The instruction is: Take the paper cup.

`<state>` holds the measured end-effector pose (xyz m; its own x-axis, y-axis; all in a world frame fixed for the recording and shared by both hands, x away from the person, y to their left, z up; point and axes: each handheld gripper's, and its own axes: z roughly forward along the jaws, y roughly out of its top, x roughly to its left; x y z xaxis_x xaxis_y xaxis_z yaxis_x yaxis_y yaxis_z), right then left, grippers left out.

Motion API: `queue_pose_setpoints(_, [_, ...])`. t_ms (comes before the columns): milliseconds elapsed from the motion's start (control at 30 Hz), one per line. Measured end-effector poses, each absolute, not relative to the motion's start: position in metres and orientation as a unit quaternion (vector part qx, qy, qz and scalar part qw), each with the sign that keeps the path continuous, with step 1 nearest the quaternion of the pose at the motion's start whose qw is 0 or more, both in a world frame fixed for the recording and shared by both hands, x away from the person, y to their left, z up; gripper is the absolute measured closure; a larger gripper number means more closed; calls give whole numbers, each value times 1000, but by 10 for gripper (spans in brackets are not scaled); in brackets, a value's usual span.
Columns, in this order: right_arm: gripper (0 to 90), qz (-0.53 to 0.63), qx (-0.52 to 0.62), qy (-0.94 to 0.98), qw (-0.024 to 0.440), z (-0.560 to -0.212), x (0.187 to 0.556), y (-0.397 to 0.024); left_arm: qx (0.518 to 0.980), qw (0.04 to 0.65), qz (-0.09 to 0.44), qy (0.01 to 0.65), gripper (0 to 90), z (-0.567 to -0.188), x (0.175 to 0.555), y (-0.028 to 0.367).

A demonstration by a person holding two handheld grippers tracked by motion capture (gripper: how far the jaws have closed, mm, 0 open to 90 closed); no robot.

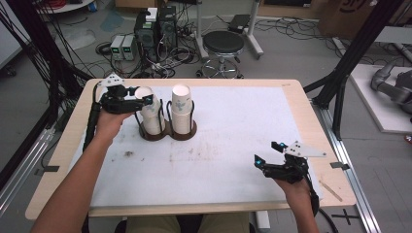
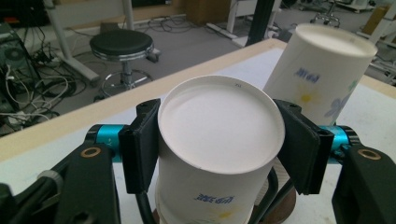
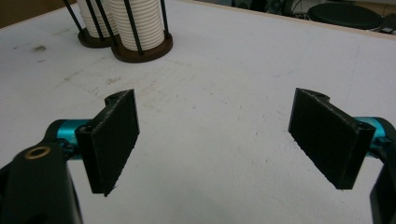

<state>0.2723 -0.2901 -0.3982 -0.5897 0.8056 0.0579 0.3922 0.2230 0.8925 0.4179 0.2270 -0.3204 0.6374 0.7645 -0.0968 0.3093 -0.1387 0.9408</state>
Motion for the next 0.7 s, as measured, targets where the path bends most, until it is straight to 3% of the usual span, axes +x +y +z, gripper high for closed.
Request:
queue_pose_setpoints(200, [167, 481, 398, 751, 216, -397, 272, -290, 697, 578, 210, 370, 365, -301, 408, 239])
queue_pose_setpoints(700, [167, 481, 395, 753, 212, -397, 274, -285, 703, 603, 214, 310, 370, -272, 371, 242])
